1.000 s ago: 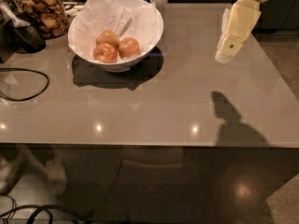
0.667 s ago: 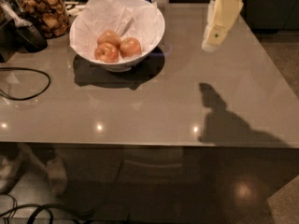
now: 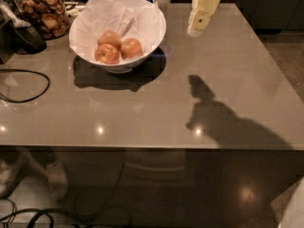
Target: Pick apple from white bowl
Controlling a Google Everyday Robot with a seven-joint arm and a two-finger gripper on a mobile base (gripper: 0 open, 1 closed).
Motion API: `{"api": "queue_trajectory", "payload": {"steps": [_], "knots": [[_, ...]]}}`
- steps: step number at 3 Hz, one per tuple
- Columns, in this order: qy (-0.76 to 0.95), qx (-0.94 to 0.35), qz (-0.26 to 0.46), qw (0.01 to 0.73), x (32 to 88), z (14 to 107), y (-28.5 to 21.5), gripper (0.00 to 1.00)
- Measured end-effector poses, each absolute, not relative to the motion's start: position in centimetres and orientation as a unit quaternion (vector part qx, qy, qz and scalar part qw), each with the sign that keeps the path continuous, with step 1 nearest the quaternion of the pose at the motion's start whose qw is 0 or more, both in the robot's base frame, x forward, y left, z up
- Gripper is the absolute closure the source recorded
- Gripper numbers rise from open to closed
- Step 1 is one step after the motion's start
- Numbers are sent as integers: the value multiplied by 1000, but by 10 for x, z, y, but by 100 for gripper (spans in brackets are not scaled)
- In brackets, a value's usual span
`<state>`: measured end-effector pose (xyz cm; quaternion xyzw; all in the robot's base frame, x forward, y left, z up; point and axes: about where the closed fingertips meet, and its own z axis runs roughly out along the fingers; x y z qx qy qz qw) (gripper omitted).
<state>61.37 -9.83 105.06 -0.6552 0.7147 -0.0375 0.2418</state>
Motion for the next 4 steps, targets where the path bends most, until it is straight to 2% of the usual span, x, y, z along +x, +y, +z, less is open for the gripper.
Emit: {"api": "queue_trajectory", "payload": {"steps": [4], "knots": [[669, -690, -27, 274, 676, 1056, -50, 0]]}}
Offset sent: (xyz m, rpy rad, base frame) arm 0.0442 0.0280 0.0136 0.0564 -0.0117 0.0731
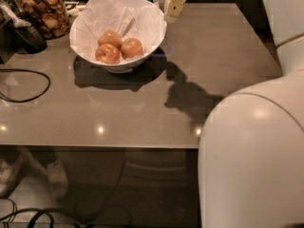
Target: Pick apple from white bowl
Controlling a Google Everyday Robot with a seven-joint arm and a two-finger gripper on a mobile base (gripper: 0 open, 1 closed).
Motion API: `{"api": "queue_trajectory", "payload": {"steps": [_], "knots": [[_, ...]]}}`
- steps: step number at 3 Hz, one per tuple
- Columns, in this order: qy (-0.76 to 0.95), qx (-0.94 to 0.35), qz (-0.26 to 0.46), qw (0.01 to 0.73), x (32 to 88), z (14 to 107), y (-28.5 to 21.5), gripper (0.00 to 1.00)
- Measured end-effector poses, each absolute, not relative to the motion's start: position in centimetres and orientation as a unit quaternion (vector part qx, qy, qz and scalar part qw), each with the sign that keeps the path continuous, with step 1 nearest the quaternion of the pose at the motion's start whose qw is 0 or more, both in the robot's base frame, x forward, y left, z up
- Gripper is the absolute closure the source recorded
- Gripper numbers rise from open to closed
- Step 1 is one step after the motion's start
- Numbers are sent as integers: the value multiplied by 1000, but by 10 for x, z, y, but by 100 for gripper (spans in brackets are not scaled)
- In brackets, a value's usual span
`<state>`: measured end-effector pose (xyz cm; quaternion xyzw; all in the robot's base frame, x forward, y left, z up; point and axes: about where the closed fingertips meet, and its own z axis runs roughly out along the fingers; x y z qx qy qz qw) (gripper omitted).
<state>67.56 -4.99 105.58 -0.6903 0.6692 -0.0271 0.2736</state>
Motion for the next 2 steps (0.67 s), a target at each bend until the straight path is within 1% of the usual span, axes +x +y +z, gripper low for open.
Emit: {"api": "queue_trajectory", "payload": {"steps": [1, 2], "knots": [[656, -700, -31, 279, 690, 1057, -37, 0], [650, -704, -36, 283, 701, 1057, -29, 13]]}}
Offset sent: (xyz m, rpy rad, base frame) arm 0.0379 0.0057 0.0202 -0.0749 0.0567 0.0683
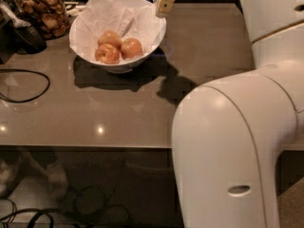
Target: Pick apple from white bowl
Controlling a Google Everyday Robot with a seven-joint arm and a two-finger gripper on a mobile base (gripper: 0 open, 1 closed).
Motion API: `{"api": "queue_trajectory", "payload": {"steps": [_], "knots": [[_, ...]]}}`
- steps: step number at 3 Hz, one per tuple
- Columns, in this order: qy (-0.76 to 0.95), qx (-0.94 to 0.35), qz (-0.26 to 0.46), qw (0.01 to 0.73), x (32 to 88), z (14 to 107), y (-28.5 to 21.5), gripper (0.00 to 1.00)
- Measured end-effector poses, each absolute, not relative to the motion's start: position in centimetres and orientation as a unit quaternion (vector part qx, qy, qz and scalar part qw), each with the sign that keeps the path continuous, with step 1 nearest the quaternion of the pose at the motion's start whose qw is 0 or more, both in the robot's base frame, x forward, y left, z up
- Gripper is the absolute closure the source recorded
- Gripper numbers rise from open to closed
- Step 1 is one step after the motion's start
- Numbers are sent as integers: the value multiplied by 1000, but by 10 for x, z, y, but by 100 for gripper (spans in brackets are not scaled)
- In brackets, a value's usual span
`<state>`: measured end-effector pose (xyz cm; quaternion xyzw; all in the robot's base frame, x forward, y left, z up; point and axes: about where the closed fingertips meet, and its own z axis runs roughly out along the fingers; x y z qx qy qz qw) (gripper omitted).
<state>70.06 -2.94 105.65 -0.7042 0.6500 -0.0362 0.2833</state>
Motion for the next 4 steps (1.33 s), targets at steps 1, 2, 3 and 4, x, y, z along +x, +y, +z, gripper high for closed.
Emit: {"api": "queue_trajectory", "payload": {"steps": [1, 2, 3, 4], "knots": [[645, -707, -40, 288, 709, 1057, -19, 18], [641, -710, -41, 288, 715, 1053, -13, 17], [636, -716, -37, 285, 719, 1047, -4, 17], [631, -724, -25, 278, 725, 1032, 7, 17]]}}
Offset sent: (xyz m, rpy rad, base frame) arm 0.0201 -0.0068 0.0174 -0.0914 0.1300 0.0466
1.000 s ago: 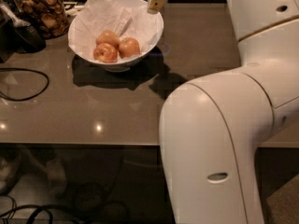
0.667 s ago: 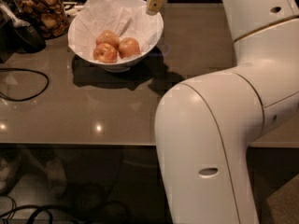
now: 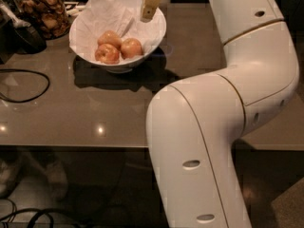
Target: Pick apple from white bowl
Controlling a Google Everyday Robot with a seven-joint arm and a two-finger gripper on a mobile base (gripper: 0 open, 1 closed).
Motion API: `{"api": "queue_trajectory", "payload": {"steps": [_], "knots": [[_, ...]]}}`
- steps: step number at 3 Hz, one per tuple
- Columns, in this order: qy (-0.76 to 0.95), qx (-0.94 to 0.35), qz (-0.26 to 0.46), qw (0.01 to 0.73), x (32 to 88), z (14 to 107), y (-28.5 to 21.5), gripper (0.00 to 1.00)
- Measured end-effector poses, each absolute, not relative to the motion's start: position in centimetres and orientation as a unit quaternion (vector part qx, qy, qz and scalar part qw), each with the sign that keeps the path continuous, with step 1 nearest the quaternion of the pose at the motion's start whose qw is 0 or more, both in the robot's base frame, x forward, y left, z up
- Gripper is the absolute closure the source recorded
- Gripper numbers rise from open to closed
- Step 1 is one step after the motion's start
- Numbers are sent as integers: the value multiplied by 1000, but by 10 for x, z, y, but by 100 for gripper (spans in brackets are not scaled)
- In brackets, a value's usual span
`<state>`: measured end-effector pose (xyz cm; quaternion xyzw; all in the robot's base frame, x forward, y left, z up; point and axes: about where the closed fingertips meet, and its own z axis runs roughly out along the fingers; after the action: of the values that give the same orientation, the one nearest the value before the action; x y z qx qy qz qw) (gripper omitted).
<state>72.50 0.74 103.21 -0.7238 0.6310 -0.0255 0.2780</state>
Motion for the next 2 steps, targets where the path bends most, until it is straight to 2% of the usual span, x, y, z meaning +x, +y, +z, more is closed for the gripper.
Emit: {"api": "queue_trajectory", "payload": {"steps": [2], "knots": [[618, -738, 11, 269, 728, 1006, 32, 20]]}}
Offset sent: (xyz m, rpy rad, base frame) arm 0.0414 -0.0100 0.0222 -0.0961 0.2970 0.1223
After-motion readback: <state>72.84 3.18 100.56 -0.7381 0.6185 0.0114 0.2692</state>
